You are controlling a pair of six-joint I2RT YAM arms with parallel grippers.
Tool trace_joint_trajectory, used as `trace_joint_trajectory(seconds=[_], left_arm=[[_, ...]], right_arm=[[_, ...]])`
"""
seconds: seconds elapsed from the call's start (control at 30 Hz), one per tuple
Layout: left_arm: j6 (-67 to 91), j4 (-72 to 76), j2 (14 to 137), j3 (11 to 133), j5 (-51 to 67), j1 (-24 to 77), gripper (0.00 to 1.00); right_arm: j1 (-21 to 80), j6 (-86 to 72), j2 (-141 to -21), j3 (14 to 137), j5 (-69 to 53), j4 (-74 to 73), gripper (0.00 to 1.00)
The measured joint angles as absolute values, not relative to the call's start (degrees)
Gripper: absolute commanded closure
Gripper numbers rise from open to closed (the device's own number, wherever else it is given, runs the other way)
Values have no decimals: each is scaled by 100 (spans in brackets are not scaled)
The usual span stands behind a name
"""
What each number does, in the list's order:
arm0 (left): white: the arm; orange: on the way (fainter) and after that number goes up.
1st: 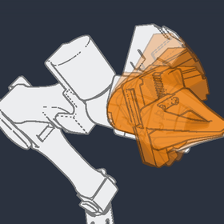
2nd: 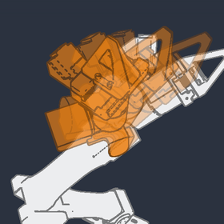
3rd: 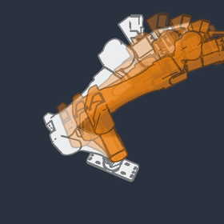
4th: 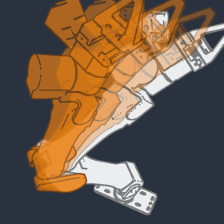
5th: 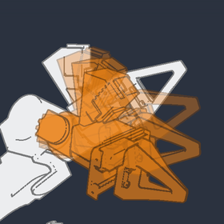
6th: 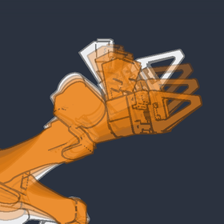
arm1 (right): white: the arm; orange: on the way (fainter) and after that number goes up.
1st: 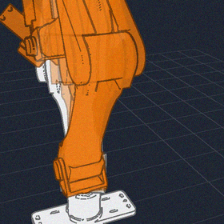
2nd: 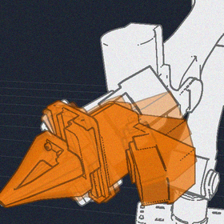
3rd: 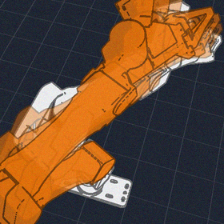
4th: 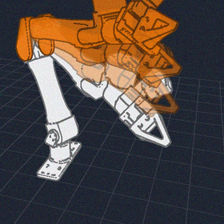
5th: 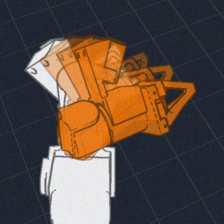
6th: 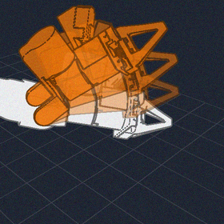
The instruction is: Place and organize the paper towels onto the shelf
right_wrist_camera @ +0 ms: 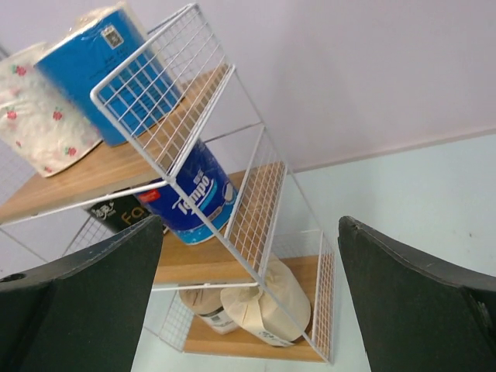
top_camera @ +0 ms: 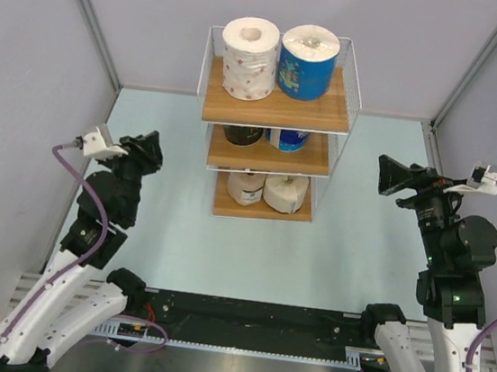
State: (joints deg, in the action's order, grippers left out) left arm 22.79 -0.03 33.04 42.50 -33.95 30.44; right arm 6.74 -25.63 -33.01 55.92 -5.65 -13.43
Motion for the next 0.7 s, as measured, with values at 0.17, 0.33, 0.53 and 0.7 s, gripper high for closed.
trace_joint_trajectory(seconds=[0.17, 0.33, 0.53, 0.7], left_arm=[[2790, 266, 3944, 4558, -2394, 1431, 92], [3435, 779, 5041, 5013, -810, 386, 100], [3765, 919, 6622, 5990, 908, 292, 100], [3948, 1004, 7236, 6493, 1957, 292, 100]], right_arm=[[646, -2659, -3317, 5592, -255, -1396, 0], [624, -2703, -3398, 5592, -193, -1549, 0], [558, -2703, -3524, 5594, -226, -1636, 0], [471, -2703, -3614, 5594, -331, -1699, 0]])
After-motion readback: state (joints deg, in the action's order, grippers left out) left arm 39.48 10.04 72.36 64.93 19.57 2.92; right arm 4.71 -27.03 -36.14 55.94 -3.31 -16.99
